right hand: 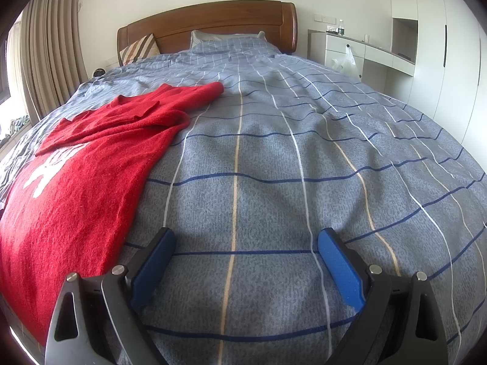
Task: Fold small clothes
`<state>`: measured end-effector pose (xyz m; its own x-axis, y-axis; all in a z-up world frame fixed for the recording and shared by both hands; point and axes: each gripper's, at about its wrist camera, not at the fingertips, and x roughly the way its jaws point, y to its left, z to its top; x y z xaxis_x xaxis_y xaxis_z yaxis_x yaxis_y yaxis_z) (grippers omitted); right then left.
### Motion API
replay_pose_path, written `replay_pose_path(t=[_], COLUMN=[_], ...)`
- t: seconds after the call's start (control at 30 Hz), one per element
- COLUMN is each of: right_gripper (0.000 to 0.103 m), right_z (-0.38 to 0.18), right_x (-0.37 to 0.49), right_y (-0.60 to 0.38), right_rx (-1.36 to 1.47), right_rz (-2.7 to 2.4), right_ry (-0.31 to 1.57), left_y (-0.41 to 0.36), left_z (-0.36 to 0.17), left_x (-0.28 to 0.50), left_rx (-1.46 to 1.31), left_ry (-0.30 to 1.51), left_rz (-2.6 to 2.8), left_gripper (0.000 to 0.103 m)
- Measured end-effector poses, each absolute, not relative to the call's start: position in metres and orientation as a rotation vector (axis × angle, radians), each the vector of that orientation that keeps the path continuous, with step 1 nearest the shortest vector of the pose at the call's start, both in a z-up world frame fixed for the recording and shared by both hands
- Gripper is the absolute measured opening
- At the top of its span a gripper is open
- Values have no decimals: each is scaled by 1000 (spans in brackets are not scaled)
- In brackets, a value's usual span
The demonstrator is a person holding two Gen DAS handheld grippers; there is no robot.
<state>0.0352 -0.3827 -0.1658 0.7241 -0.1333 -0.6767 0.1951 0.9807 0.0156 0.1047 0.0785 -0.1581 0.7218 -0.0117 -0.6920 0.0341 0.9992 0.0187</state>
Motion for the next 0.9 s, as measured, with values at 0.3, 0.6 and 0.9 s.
replay_pose_path(t=[0.3,0.6,0.9], right_gripper=[94,94,94], right_z=[-158,-145,-149], right_x=[37,30,31], right_y=[-380,-381,-384], right_rx=[43,-3,19], right_rz=[-204,-279,-277], right_ry=[761,719,733], left_y=[82,80,79], left_z=[-160,-161,-162], left_x=[105,103,102], left_rx=[10,15,20], left_ry=[759,736,727], left_rz=[-36,-28,-21], left_gripper=[103,103,103])
